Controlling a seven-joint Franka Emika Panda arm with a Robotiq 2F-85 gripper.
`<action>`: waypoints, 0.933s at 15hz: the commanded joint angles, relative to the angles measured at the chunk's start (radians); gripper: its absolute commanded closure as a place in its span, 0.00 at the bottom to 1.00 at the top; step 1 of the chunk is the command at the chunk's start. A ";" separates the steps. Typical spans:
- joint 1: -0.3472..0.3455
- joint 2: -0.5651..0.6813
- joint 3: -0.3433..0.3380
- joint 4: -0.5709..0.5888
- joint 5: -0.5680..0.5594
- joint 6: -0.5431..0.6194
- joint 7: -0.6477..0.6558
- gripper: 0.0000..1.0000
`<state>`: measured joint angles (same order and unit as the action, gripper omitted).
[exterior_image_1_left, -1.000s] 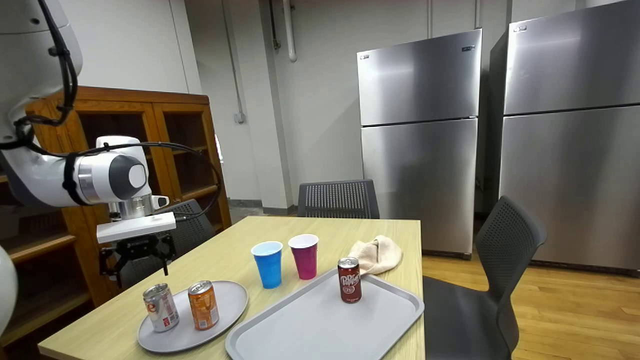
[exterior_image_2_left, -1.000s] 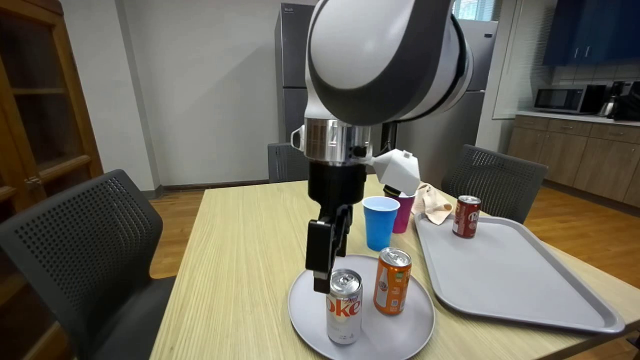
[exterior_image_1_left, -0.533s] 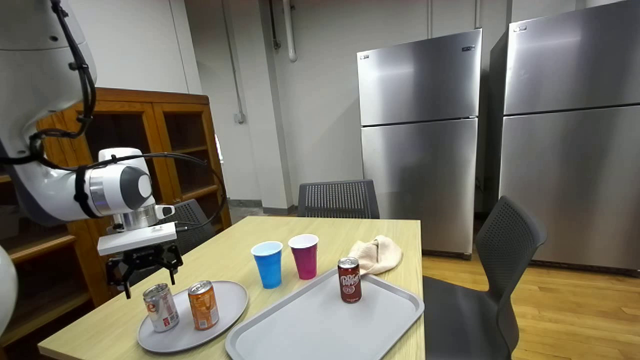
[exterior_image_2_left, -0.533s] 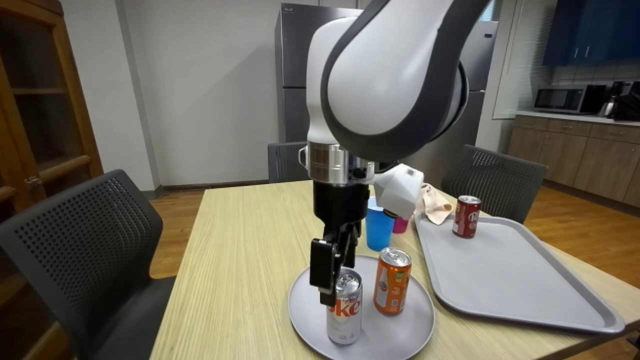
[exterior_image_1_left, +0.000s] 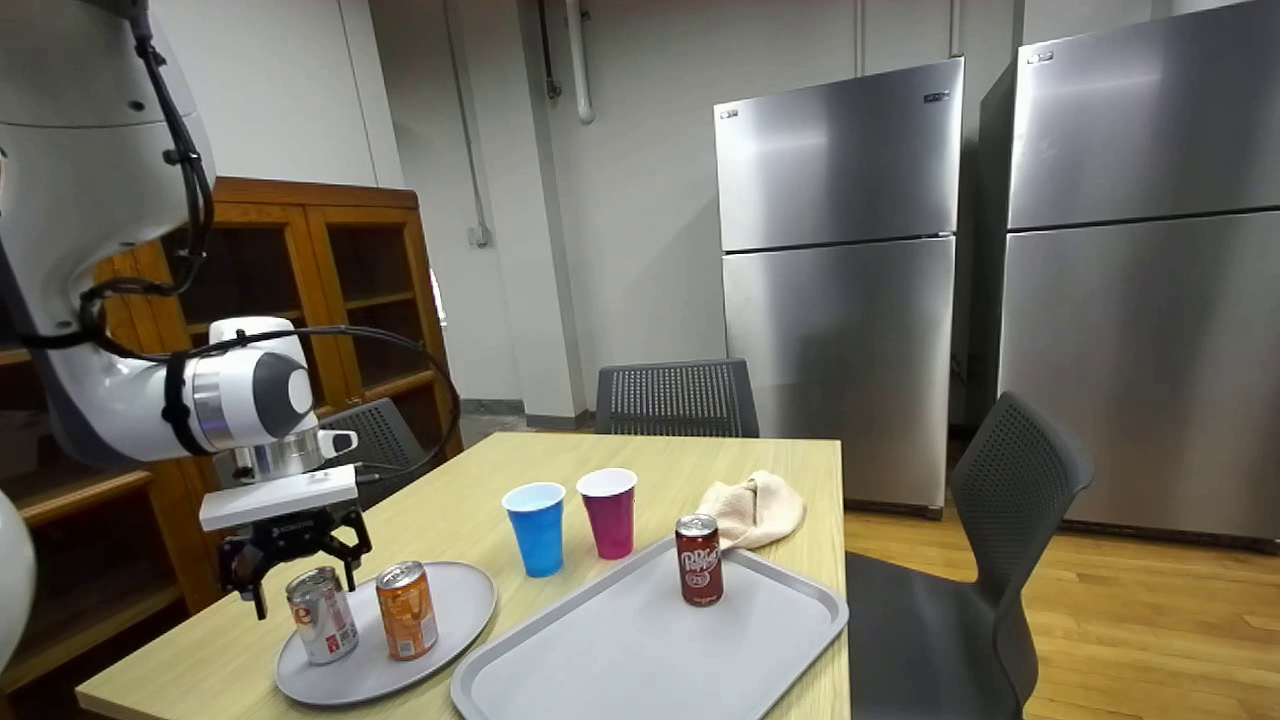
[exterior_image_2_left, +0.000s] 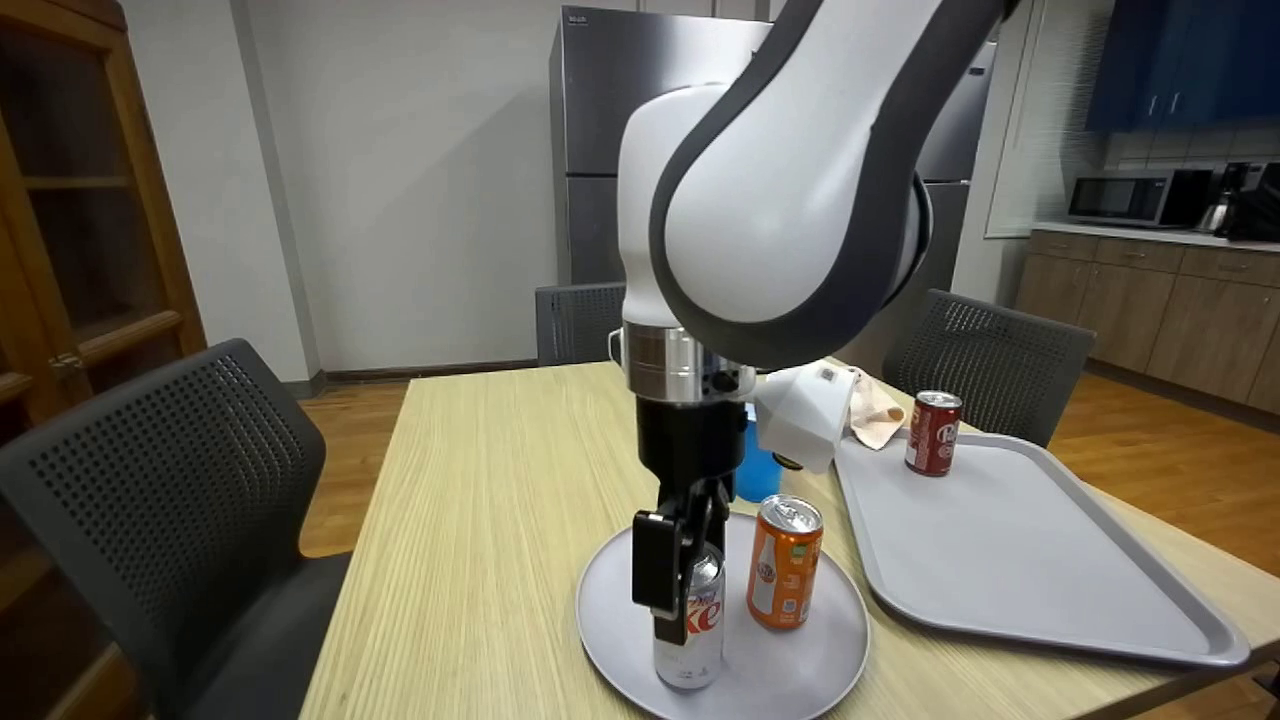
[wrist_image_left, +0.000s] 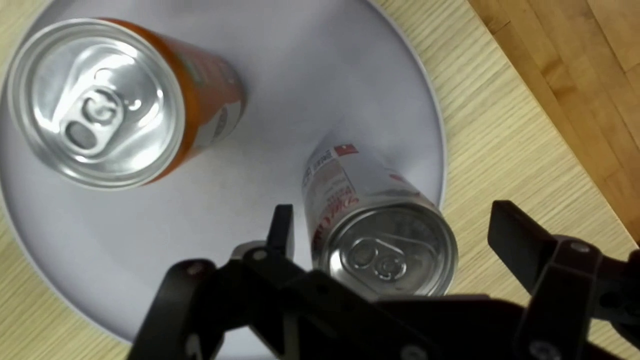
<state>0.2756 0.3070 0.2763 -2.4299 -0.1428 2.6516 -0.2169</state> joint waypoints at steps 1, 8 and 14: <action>0.016 0.012 -0.008 0.019 -0.027 -0.004 0.041 0.28; 0.005 -0.038 0.000 0.009 -0.017 -0.009 0.024 0.61; -0.012 -0.136 -0.003 0.009 -0.009 0.018 0.008 0.61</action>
<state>0.2750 0.2487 0.2706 -2.4089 -0.1510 2.6639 -0.2160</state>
